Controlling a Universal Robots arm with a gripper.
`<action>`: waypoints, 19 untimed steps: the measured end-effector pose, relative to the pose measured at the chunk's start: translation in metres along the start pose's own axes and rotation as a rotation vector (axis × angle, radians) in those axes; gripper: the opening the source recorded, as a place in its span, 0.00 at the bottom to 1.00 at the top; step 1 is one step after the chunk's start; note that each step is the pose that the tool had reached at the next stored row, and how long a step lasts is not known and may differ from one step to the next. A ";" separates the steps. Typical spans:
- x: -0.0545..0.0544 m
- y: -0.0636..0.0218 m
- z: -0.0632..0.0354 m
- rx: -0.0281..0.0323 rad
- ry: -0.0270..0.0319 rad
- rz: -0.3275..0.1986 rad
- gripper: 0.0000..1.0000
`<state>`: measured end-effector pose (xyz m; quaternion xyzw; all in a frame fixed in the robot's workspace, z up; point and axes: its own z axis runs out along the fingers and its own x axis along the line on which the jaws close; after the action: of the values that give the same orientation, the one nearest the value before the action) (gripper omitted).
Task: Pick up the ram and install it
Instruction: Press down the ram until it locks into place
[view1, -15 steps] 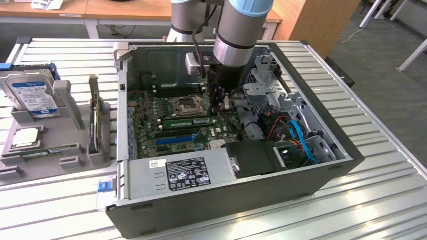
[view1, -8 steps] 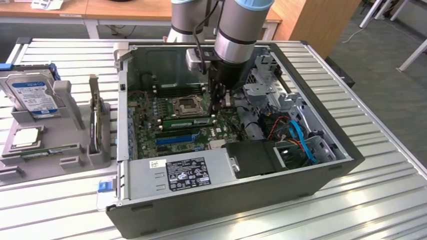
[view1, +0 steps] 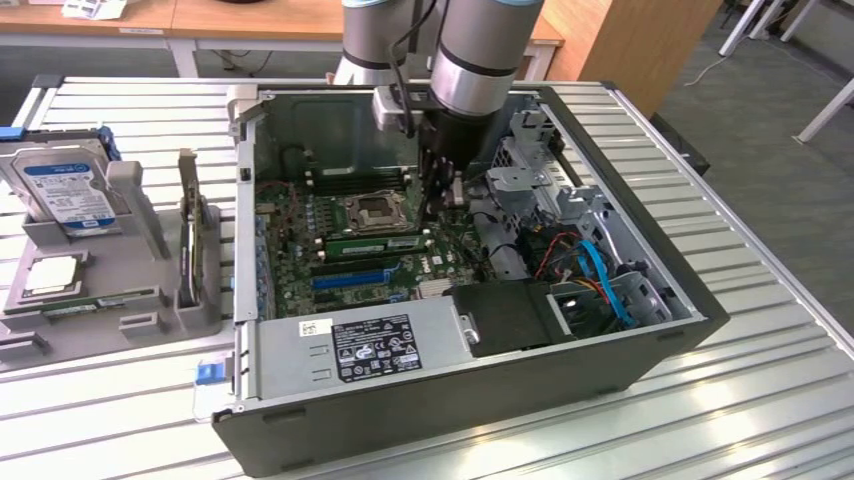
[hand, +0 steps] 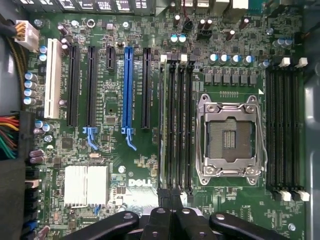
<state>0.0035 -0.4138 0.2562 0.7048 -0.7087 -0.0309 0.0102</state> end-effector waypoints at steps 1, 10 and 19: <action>0.000 0.0001 -0.0012 0.0001 -0.0001 0.000 0.10; 0.000 0.0006 -0.0109 0.0000 0.0001 0.000 0.10; -0.001 0.0011 -0.0188 0.0000 0.0000 0.000 0.10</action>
<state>0.0034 -0.4138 0.2750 0.7048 -0.7087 -0.0309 0.0102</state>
